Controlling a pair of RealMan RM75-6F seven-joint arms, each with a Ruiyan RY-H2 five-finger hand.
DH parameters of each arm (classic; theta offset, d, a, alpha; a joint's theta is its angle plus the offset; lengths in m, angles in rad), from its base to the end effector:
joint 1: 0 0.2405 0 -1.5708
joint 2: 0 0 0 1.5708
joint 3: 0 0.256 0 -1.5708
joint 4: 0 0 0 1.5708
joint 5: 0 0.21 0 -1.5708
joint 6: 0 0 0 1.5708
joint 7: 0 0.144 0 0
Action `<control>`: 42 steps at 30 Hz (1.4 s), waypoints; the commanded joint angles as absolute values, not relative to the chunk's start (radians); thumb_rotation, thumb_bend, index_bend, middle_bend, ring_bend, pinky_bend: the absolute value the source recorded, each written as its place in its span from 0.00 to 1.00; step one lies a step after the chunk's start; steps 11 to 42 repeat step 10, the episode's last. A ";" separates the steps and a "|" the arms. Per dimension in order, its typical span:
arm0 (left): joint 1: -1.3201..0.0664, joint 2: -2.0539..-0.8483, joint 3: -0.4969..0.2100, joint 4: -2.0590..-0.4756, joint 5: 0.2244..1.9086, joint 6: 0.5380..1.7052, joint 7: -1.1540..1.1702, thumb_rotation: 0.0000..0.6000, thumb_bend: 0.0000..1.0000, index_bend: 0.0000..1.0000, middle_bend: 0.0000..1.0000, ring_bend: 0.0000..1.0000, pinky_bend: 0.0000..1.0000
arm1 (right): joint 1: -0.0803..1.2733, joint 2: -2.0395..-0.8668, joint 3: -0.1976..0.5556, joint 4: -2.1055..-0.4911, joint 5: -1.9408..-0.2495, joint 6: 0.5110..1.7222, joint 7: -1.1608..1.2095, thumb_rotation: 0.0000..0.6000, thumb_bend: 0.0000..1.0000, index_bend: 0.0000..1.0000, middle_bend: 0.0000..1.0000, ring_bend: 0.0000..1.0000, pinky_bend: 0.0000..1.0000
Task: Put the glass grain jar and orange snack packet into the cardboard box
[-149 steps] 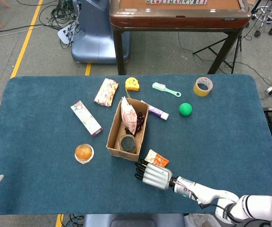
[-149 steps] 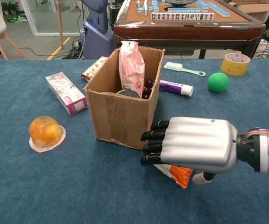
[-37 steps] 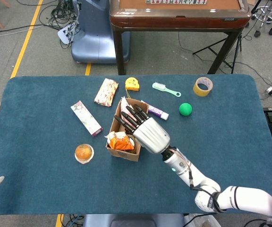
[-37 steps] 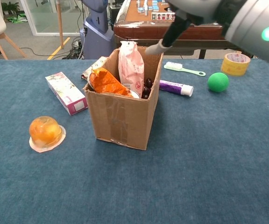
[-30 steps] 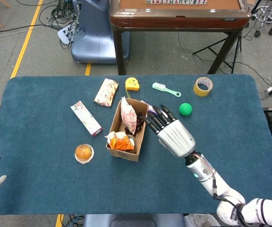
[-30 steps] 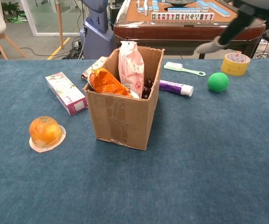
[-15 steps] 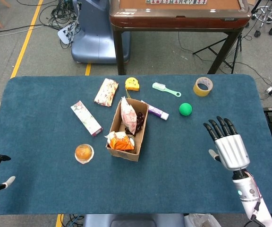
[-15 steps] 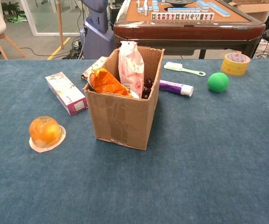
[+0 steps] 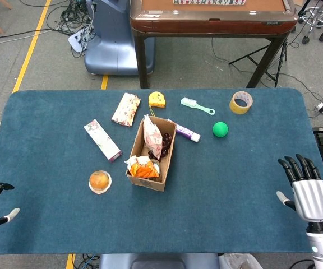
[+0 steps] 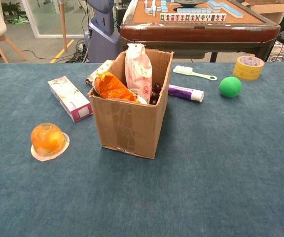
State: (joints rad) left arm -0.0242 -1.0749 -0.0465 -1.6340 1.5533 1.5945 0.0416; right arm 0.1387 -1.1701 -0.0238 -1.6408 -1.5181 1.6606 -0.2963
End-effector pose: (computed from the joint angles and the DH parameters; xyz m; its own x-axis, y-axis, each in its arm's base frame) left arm -0.3070 0.1608 0.1819 0.4541 -0.0804 0.8873 0.8900 -0.0041 -0.4559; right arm -0.2861 -0.1798 0.1533 0.5777 0.1283 0.8061 -0.8090 -0.0411 0.5863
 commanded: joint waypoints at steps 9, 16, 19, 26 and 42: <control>-0.039 -1.079 -0.043 -1.632 1.555 1.569 0.039 1.00 0.08 0.40 0.41 0.28 0.39 | 0.119 -1.145 0.008 -1.601 -1.533 1.638 -0.185 1.00 0.00 0.21 0.19 0.08 0.16; -0.041 -1.079 -0.044 -1.631 1.552 1.565 0.039 1.00 0.08 0.40 0.41 0.28 0.39 | 0.119 -1.143 0.011 -1.601 -1.530 1.631 -0.181 1.00 0.00 0.21 0.19 0.08 0.16; -0.041 -1.079 -0.044 -1.631 1.552 1.565 0.039 1.00 0.08 0.40 0.41 0.28 0.39 | 0.119 -1.143 0.011 -1.601 -1.530 1.631 -0.181 1.00 0.00 0.21 0.19 0.08 0.16; -0.041 -1.079 -0.044 -1.631 1.552 1.565 0.039 1.00 0.08 0.40 0.41 0.28 0.39 | 0.119 -1.143 0.011 -1.601 -1.530 1.631 -0.181 1.00 0.00 0.21 0.19 0.08 0.16; -0.041 -1.079 -0.044 -1.631 1.552 1.565 0.039 1.00 0.08 0.40 0.41 0.28 0.39 | 0.119 -1.143 0.011 -1.601 -1.530 1.631 -0.181 1.00 0.00 0.21 0.19 0.08 0.16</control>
